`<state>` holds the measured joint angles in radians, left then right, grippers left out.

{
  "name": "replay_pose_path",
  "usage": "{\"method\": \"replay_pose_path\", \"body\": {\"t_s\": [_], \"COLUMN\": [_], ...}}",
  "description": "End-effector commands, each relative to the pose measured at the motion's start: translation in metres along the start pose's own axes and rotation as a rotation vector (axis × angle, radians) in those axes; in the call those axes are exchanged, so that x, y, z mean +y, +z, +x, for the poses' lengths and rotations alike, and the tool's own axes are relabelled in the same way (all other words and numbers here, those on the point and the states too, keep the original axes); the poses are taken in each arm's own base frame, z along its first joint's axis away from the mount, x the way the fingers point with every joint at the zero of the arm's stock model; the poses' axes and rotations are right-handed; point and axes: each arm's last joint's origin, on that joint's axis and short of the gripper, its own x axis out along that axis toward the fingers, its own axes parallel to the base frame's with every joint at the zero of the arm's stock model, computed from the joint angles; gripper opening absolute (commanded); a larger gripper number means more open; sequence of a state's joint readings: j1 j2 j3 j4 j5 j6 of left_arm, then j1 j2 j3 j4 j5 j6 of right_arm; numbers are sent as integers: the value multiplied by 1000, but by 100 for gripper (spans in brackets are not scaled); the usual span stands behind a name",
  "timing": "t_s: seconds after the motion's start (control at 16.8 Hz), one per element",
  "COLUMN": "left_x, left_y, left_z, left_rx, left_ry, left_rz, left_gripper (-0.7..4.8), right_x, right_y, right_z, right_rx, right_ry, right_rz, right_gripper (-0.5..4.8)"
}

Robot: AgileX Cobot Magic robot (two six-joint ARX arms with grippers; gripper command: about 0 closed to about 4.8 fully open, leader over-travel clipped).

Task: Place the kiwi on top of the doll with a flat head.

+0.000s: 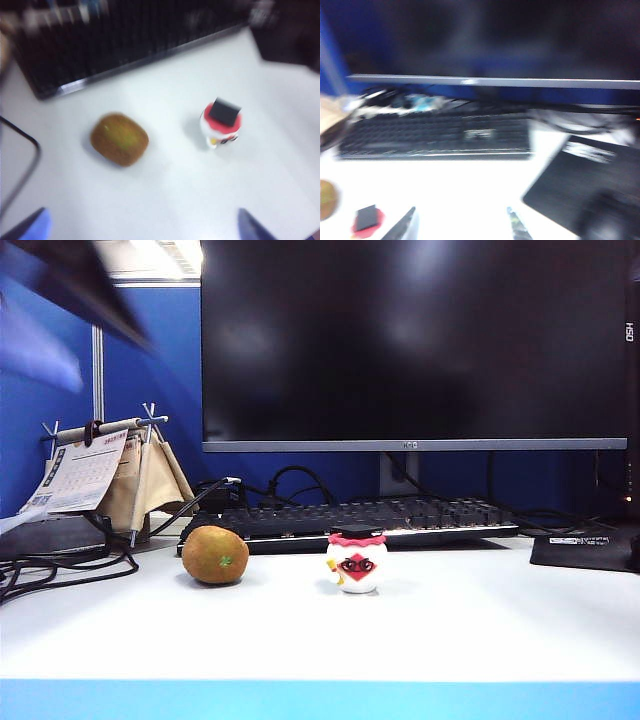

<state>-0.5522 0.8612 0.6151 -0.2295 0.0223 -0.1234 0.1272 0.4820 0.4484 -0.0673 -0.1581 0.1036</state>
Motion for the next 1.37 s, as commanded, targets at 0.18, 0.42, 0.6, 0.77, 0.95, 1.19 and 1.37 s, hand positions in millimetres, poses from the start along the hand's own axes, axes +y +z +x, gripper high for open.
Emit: {"method": "replay_pose_path", "body": {"t_s": [0.18, 0.42, 0.6, 0.77, 0.95, 1.19, 1.37], "left_x": [-3, -2, -5, -28, -30, -28, -28], "left_y": [40, 58, 46, 36, 18, 6, -4], "left_z": [70, 129, 134, 140, 157, 171, 179], "left_rx": [-21, -46, 39, 47, 101, 107, 152], "left_ry": [6, 158, 284, 306, 338, 400, 414], "left_rz": [-146, -312, -289, -297, -402, -439, -423], "left_gripper": [479, 479, 479, 479, 479, 479, 479], "right_x": [1, 2, 5, 8, 10, 14, 15], "right_y": [4, 3, 2, 3, 0, -6, -6], "right_z": [12, 12, 12, 12, 12, 12, 12], "right_rx": [35, 47, 50, 46, 77, 138, 141], "right_ry": [75, 114, 145, 160, 186, 209, 231], "right_rz": [1, 5, 2, -2, 6, 13, 14], "right_gripper": [255, 276, 276, 276, 287, 288, 288]}}
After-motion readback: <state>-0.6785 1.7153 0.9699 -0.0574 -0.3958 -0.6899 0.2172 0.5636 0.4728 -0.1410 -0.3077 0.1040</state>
